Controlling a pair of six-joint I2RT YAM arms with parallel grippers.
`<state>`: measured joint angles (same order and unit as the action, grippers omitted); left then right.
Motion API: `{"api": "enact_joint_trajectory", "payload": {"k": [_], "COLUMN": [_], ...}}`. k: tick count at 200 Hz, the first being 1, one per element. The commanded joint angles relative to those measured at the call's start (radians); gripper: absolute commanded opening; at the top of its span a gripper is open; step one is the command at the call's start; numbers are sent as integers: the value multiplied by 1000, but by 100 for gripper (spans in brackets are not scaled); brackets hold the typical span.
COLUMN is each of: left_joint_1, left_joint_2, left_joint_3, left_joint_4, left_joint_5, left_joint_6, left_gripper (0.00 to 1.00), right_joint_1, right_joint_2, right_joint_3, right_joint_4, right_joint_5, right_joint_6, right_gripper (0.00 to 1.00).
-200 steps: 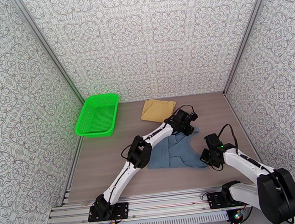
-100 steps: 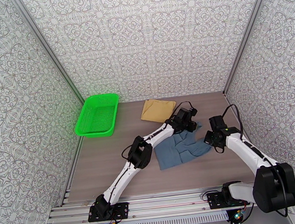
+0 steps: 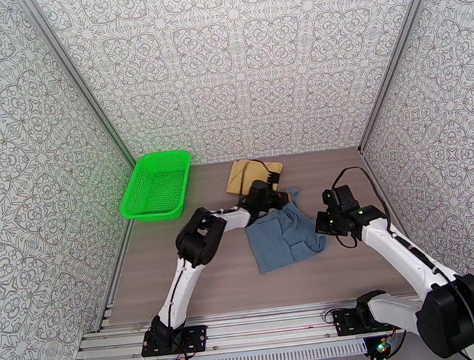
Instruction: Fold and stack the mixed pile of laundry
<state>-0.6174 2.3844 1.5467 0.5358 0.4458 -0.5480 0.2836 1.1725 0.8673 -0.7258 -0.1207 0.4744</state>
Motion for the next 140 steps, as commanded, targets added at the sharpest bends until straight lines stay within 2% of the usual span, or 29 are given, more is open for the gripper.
{"api": "enact_joint_trajectory", "payload": {"k": [1,88,140], "left_joint_1": [12,55,82], "left_joint_2": [-83,-209,-328], "left_joint_3": [-79,-301,-464], "left_joint_4": [217,394,395], "left_joint_5": [79,160,148], "left_joint_6": [-46,-67,-3], "left_gripper": [0,0,0], "right_joint_1": [61,275,394], "right_joint_2": [-39,-46,15], "right_joint_3": [-18,-91,-65], "right_joint_4": [0,141,188], "right_joint_5": [-27,-33,0], "right_joint_6": [27,162,206], "right_gripper": [0,0,0]}}
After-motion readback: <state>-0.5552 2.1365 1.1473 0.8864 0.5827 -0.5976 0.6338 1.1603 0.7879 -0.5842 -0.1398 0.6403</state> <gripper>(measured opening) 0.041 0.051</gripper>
